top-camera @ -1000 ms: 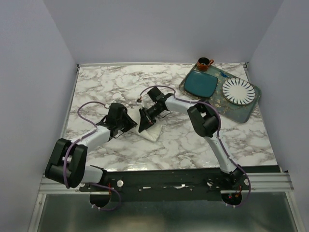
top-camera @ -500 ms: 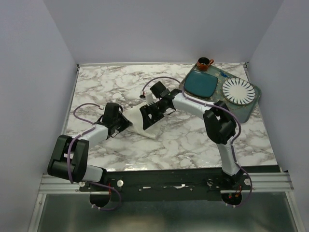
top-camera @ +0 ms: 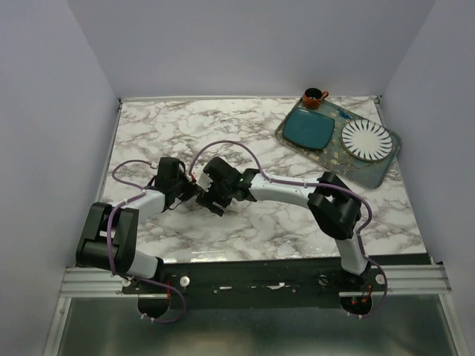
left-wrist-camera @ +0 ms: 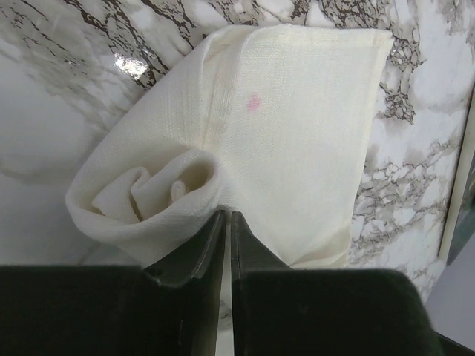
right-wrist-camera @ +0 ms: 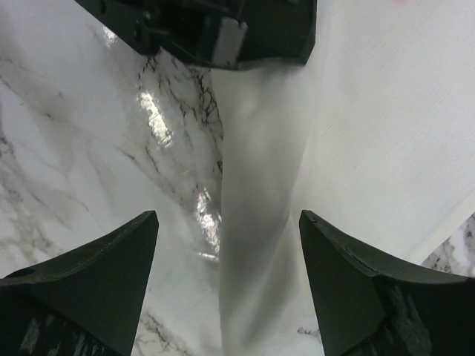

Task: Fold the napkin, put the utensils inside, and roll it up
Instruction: Roll the napkin with the utensil

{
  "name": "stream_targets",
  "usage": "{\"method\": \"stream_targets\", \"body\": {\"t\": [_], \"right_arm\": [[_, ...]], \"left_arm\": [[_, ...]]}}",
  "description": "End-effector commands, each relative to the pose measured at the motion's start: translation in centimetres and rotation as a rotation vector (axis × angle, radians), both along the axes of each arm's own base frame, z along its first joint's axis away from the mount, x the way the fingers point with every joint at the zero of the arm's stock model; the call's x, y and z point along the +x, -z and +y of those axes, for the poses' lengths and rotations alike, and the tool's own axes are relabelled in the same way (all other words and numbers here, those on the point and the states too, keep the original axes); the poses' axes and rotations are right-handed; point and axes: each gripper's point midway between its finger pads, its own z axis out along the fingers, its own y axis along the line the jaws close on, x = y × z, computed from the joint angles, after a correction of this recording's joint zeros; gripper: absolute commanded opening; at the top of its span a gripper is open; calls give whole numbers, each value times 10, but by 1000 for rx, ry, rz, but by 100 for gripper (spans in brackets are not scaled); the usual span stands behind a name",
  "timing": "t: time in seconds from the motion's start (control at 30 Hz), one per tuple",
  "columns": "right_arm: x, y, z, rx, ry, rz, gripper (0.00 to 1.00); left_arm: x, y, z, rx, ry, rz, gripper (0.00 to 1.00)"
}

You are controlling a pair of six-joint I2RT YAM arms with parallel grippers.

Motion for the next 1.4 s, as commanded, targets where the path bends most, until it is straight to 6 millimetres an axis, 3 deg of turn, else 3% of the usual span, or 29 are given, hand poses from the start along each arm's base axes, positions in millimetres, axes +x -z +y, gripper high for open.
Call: {"method": "stream_targets", "body": {"t": [0.0, 0.3, 0.47, 0.57, 0.63, 0.83, 0.97, 1.03, 1.17, 1.37], "right_arm": [[30, 12, 2, -55, 27, -180, 81], [22, 39, -1, -86, 24, -139, 61], [2, 41, 7, -47, 7, 6, 37], [-16, 40, 12, 2, -4, 124, 29], [-26, 39, 16, 27, -14, 201, 27], [-42, 37, 20, 88, 40, 473, 23], [-40, 37, 17, 134, 107, 657, 23], [-47, 39, 18, 160, 108, 776, 23], [-39, 41, 20, 202, 155, 928, 26], [-34, 46, 20, 254, 206, 1129, 27]], "left_arm": [[-24, 31, 15, 59, -18, 136, 17], [-25, 31, 19, 66, -17, 137, 17], [-17, 10, 22, 94, 0, 65, 31], [-13, -10, 24, 110, 6, 13, 40], [-9, -30, 25, 115, 7, -45, 45], [-14, -65, 43, 177, -60, -126, 47], [-16, -68, 44, 171, -67, -141, 44], [-15, -64, 34, 137, -28, -121, 41], [-7, -64, 11, 37, 52, -144, 36], [-6, -47, 6, 22, 65, -107, 33]]}}
